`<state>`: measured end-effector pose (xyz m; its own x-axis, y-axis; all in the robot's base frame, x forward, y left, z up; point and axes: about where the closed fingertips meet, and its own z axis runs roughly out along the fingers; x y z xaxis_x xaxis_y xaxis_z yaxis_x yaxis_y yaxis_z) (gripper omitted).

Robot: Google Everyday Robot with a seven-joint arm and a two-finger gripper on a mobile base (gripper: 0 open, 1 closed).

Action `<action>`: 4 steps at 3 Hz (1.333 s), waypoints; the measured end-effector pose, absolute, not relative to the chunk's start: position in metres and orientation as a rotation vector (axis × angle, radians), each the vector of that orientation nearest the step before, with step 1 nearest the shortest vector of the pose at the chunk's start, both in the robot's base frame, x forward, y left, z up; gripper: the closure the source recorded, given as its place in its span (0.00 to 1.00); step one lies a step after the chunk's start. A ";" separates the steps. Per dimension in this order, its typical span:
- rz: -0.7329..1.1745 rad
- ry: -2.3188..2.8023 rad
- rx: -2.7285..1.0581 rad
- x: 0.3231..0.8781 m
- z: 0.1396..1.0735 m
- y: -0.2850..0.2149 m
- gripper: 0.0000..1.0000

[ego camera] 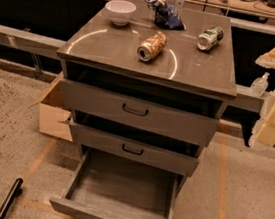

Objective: Place green can into bottom drawer

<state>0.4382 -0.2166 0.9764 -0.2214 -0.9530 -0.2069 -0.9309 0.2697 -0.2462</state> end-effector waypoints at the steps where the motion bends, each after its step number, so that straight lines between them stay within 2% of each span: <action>1: -0.099 2.231 -1.724 0.438 0.976 -0.217 0.00; 3: -0.029 2.241 -1.442 0.498 0.968 -0.224 0.00; 4: 0.002 2.202 -1.265 0.559 0.971 -0.221 0.00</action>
Offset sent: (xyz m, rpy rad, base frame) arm 0.0545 -0.0138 -0.0107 0.1594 -0.0604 -0.1871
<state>0.5589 -0.2209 0.9714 -0.3712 -0.7875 -0.4920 -0.7885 0.5471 -0.2808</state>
